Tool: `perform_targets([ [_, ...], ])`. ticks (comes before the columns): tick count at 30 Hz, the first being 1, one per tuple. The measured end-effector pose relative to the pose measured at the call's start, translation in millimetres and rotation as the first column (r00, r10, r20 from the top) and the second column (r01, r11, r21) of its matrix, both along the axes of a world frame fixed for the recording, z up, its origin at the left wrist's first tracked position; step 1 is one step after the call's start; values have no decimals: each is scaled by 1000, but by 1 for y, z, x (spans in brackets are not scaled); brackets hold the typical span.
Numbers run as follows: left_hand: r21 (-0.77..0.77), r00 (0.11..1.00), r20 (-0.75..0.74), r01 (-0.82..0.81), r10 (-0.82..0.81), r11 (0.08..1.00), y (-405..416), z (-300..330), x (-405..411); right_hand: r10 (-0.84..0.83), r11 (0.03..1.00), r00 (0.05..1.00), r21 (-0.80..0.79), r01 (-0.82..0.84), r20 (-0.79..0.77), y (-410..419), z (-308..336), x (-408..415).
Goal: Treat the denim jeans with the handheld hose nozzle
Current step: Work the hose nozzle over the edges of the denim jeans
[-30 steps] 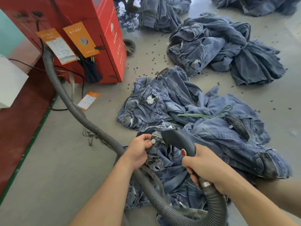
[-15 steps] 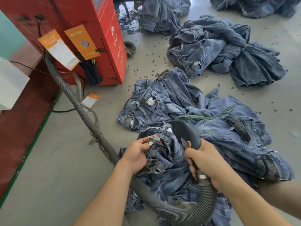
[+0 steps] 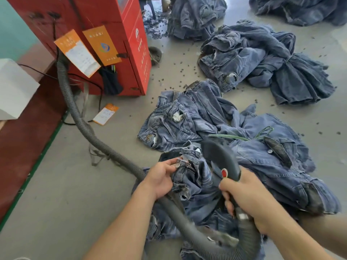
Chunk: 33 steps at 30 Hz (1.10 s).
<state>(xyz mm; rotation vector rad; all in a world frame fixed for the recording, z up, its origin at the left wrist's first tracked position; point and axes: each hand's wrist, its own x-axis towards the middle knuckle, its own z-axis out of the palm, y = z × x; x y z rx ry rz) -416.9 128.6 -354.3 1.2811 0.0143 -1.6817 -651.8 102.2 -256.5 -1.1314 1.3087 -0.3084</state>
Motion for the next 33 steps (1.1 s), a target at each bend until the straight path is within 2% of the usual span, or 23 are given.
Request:
perform_targets([
  [3,-14,999,10,44,-44,999,-2,0,-4,217,969,958,-80,-235,-189,15,-7,15],
  [6,-4,999,23,46,-45,999,2,0,-4,203,953,935,-159,-257,-292,-4,-14,29],
  [9,2,997,47,62,-63,998,5,0,-2,30,990,990,-131,-48,-137,-23,-9,18],
  [11,-9,996,43,77,-76,997,3,2,-1,-21,997,999,-72,19,-30,-22,0,3],
  [15,-63,989,93,118,-112,991,-3,5,-7,48,996,997,72,-52,54,-8,13,-11],
  [20,-87,884,381,328,-272,941,-5,5,-16,256,966,964,40,-254,-76,2,10,5],
  [22,-83,891,338,348,-302,934,-3,5,-19,250,968,963,6,-251,-96,-9,6,20],
  [27,-112,932,251,297,-262,948,-5,0,-15,42,994,998,-100,-45,-37,-35,9,19],
  [31,-113,964,152,235,-217,965,-10,1,-10,264,965,961,32,-262,-85,-11,9,17],
  [33,-119,983,71,179,-171,977,-12,1,-10,256,967,962,18,-256,-93,-15,4,30],
])
